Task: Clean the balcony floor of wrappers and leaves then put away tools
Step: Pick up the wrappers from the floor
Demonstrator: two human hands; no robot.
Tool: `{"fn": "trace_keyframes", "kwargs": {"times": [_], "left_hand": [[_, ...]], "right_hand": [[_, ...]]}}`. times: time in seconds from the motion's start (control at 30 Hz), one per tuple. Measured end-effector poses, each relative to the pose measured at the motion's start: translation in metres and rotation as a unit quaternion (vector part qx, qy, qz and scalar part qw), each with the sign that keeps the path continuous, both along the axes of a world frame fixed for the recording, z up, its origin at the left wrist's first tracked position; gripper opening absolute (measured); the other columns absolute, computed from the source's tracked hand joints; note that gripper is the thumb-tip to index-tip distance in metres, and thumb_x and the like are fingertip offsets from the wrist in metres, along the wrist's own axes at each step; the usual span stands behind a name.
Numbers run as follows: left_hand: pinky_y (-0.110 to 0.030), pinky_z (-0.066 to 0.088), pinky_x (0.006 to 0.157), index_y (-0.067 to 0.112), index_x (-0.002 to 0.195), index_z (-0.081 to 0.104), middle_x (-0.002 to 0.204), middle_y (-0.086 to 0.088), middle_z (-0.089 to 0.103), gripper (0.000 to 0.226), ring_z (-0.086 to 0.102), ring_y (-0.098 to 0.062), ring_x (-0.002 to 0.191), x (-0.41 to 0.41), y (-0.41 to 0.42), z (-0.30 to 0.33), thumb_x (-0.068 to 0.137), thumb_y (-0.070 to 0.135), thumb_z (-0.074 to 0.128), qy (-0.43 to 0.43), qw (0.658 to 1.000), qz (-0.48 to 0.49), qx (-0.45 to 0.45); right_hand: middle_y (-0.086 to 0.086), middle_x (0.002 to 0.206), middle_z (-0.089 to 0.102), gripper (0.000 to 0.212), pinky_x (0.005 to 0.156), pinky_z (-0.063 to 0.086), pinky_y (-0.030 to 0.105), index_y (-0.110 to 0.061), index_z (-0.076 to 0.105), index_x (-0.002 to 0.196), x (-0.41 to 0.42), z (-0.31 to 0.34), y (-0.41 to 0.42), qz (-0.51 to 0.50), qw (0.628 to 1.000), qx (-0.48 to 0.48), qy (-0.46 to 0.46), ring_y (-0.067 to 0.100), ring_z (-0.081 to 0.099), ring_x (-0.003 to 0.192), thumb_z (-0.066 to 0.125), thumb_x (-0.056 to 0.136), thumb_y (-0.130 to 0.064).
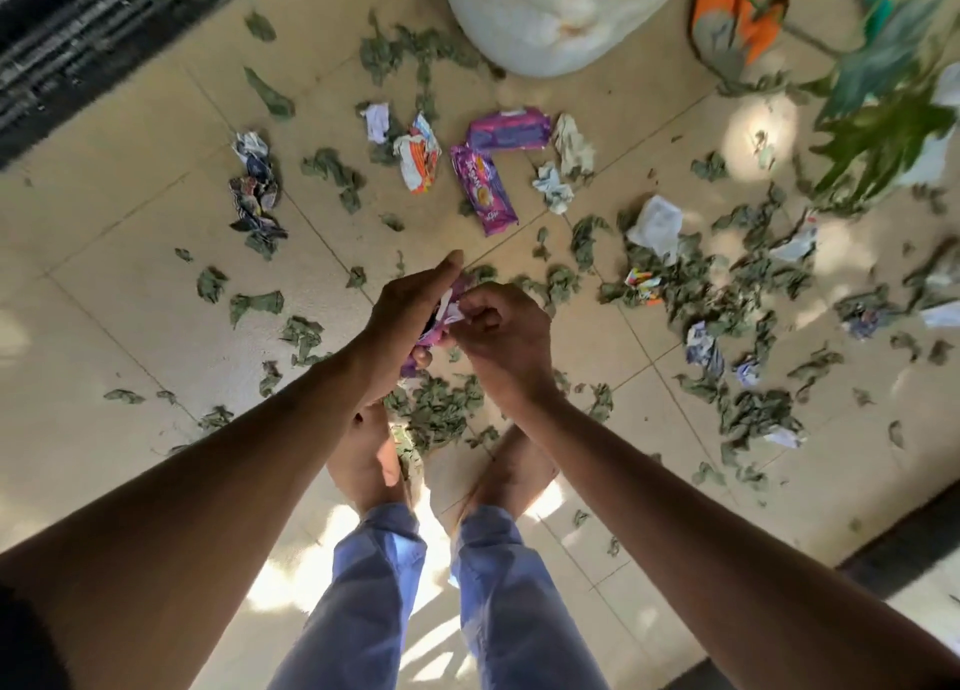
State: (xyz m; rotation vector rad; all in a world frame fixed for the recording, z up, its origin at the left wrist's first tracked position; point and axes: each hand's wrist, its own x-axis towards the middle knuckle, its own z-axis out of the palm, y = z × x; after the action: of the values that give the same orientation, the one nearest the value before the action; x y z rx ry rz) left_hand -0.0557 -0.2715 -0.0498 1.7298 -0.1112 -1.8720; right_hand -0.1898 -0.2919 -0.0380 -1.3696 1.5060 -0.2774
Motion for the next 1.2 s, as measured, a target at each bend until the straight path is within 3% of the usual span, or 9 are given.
{"fn": "trace_keyframes", "kwargs": {"times": [0.1, 0.2, 0.37, 0.5, 0.63, 0.73, 0.87, 1.0, 1.2], "left_hand": [[-0.017, 0.024, 0.041, 0.007, 0.098, 0.074, 0.083, -0.014, 0.06, 0.047, 0.039, -0.015, 0.053, 0.008, -0.008, -0.006, 0.087, 0.052, 0.075, -0.01, 0.999, 0.047, -0.02], [-0.015, 0.025, 0.039, 0.017, 0.076, 0.068, 0.066, -0.011, 0.055, 0.025, 0.04, -0.016, 0.057, 0.024, -0.014, -0.018, 0.087, 0.037, 0.077, -0.038, 0.994, 0.106, 0.009], [-0.016, 0.027, 0.039, 0.023, 0.088, 0.066, 0.072, -0.009, 0.046, 0.027, 0.036, -0.015, 0.059, 0.035, -0.011, -0.037, 0.074, 0.041, 0.079, -0.003, 0.99, 0.142, 0.013], [-0.017, 0.028, 0.039, 0.024, 0.088, 0.066, 0.072, -0.008, 0.046, 0.014, 0.036, -0.016, 0.058, 0.034, 0.0, -0.049, 0.093, 0.035, 0.073, 0.01, 0.989, 0.148, 0.013], [-0.017, 0.028, 0.041, 0.024, 0.084, 0.068, 0.073, -0.009, 0.049, 0.02, 0.037, -0.016, 0.06, 0.032, 0.013, -0.054, 0.088, 0.042, 0.077, 0.024, 0.987, 0.156, 0.011], [-0.019, 0.029, 0.042, 0.022, 0.093, 0.067, 0.072, -0.006, 0.052, 0.034, 0.04, -0.017, 0.058, 0.033, 0.017, -0.047, 0.078, 0.05, 0.079, 0.016, 0.987, 0.159, 0.02], [-0.02, 0.029, 0.043, 0.018, 0.102, 0.068, 0.07, -0.005, 0.054, 0.045, 0.04, -0.017, 0.055, 0.034, 0.009, -0.031, 0.078, 0.055, 0.076, 0.008, 0.984, 0.177, 0.02], [-0.025, 0.033, 0.05, 0.021, 0.094, 0.07, 0.068, 0.0, 0.054, 0.058, 0.043, -0.015, 0.055, 0.034, -0.004, -0.018, 0.076, 0.076, 0.071, -0.008, 0.991, 0.133, -0.018], [-0.023, 0.024, 0.046, 0.006, 0.111, 0.071, 0.08, -0.014, 0.053, 0.052, 0.037, -0.016, 0.052, 0.036, -0.022, -0.021, 0.075, 0.042, 0.085, -0.03, 0.99, 0.129, -0.056]], "right_hand": [[0.001, 0.08, 0.075, 0.023, 0.071, 0.064, 0.043, -0.012, 0.071, 0.085, 0.017, 0.004, -0.016, -0.012, 0.998, 0.031, -0.051, 0.015, 0.074, 0.072, 0.072, 0.076, 0.009], [0.005, 0.086, 0.077, 0.023, 0.073, 0.064, 0.039, -0.007, 0.072, 0.097, 0.024, 0.002, -0.04, -0.002, 0.995, 0.056, -0.086, 0.017, 0.075, 0.077, 0.063, 0.083, 0.009], [-0.006, 0.099, 0.068, 0.022, 0.063, 0.048, 0.024, -0.02, 0.065, 0.108, 0.033, -0.04, -0.095, 0.098, 0.973, -0.13, 0.165, 0.012, 0.065, 0.087, 0.063, 0.088, -0.012], [0.011, 0.126, 0.049, 0.06, 0.075, 0.051, 0.039, -0.02, 0.043, 0.132, 0.031, -0.094, -0.13, 0.22, 0.913, -0.076, 0.336, 0.031, 0.055, 0.111, 0.076, 0.083, -0.034], [0.013, 0.127, 0.052, 0.047, 0.077, 0.048, 0.04, -0.017, 0.05, 0.131, 0.024, -0.108, -0.132, 0.252, 0.891, -0.054, 0.372, 0.036, 0.059, 0.113, 0.066, 0.087, -0.012], [0.01, 0.109, 0.063, 0.023, 0.067, 0.039, 0.029, -0.013, 0.061, 0.113, 0.019, -0.085, -0.125, 0.191, 0.925, -0.062, 0.323, 0.03, 0.063, 0.098, 0.055, 0.091, -0.013], [-0.005, 0.088, 0.069, 0.004, 0.05, 0.039, 0.005, -0.013, 0.065, 0.094, 0.018, -0.034, -0.096, 0.094, 0.984, -0.02, 0.15, -0.003, 0.06, 0.07, 0.061, 0.095, -0.013], [-0.006, 0.094, 0.075, 0.005, 0.07, 0.061, 0.023, -0.015, 0.069, 0.099, 0.022, 0.007, -0.057, 0.123, 0.992, -0.004, 0.018, 0.004, 0.071, 0.081, 0.067, 0.095, -0.013], [-0.007, 0.081, 0.074, 0.023, 0.066, 0.058, 0.021, -0.01, 0.073, 0.086, 0.031, 0.013, -0.057, 0.157, 0.984, 0.058, -0.066, -0.001, 0.07, 0.072, 0.061, 0.086, 0.01]]}}
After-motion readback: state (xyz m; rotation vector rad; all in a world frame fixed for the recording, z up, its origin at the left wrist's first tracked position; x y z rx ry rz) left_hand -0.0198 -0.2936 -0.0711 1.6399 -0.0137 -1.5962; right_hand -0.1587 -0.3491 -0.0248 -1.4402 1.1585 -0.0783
